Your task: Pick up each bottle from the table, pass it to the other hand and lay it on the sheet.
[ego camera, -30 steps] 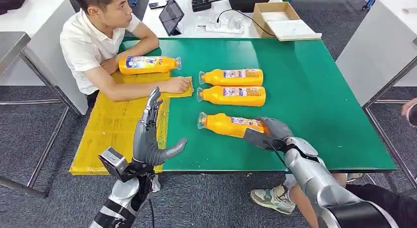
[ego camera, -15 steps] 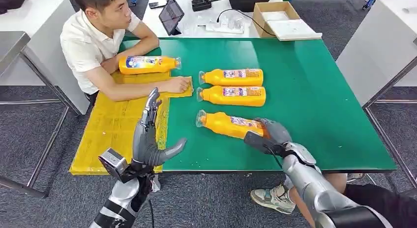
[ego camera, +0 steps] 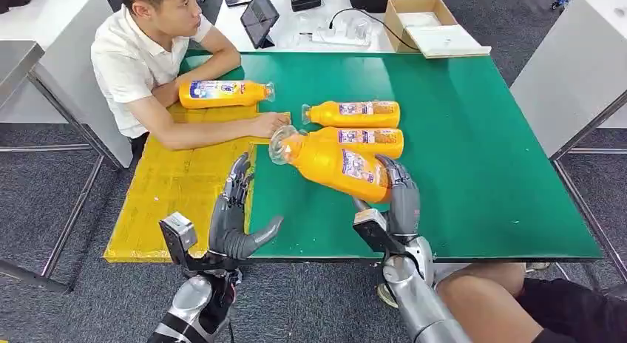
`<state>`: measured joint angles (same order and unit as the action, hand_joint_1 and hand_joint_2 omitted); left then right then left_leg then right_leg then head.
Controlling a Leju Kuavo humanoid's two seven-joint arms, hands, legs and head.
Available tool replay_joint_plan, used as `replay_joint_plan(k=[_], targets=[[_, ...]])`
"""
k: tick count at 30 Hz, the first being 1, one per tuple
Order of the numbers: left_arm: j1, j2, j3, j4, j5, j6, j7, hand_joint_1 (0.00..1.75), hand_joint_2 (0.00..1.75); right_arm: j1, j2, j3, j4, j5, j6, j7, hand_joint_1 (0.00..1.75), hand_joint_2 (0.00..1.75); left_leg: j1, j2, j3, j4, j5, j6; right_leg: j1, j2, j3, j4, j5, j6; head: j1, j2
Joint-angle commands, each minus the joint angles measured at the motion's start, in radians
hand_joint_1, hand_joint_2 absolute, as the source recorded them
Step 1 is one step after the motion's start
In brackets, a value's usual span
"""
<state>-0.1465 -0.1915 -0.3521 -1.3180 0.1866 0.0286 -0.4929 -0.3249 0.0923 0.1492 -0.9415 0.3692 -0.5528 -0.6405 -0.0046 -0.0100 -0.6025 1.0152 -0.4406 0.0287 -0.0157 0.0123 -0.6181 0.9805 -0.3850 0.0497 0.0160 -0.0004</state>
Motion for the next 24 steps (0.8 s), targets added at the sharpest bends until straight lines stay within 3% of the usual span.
replay_joint_plan(k=[1, 10, 14, 18, 24], targets=[[0.015, 0.029, -0.019, -0.014, 0.025, -0.034, -0.011, 0.0, 1.75, 0.04, 0.045, 0.03, -0.091, -0.033, -0.038, -0.051, 1.75, 1.75, 0.0, 0.002, 0.002, 0.0, -0.001, -0.001, 0.0, 0.001, 0.002, 0.0, -0.001, -0.001, 0.0, 0.0], [0.014, 0.029, -0.025, -0.02, 0.041, -0.082, -0.028, 0.0, 1.75, 0.026, 0.044, 0.068, -0.058, -0.041, 0.006, -0.039, 1.75, 1.75, 0.0, 0.002, 0.004, 0.0, -0.002, -0.002, 0.001, 0.0, 0.003, -0.001, -0.001, -0.002, 0.0, 0.0], [0.005, 0.041, -0.051, -0.021, 0.028, -0.163, -0.044, 0.0, 1.75, -0.057, 0.047, 0.231, 0.168, 0.049, 0.17, 0.016, 1.75, 1.75, 0.0, 0.004, 0.003, -0.001, -0.001, -0.001, 0.0, 0.003, 0.002, -0.001, 0.0, -0.001, 0.0, 0.0], [-0.031, 0.017, -0.046, 0.028, 0.068, -0.214, -0.026, 0.0, 1.75, -0.088, 0.109, 0.312, 0.256, 0.088, 0.189, -0.004, 1.75, 1.75, 0.001, 0.005, 0.005, -0.001, -0.002, -0.002, 0.001, 0.003, 0.004, -0.001, 0.0, -0.002, 0.0, 0.0], [-0.087, -0.006, -0.035, 0.074, 0.117, -0.248, -0.013, 0.0, 1.75, -0.075, 0.125, 0.429, 0.24, 0.168, 0.153, -0.028, 1.75, 1.75, 0.001, 0.003, 0.004, 0.0, -0.001, -0.003, 0.002, 0.0, 0.003, 0.0, -0.001, -0.002, 0.0, 0.0]])
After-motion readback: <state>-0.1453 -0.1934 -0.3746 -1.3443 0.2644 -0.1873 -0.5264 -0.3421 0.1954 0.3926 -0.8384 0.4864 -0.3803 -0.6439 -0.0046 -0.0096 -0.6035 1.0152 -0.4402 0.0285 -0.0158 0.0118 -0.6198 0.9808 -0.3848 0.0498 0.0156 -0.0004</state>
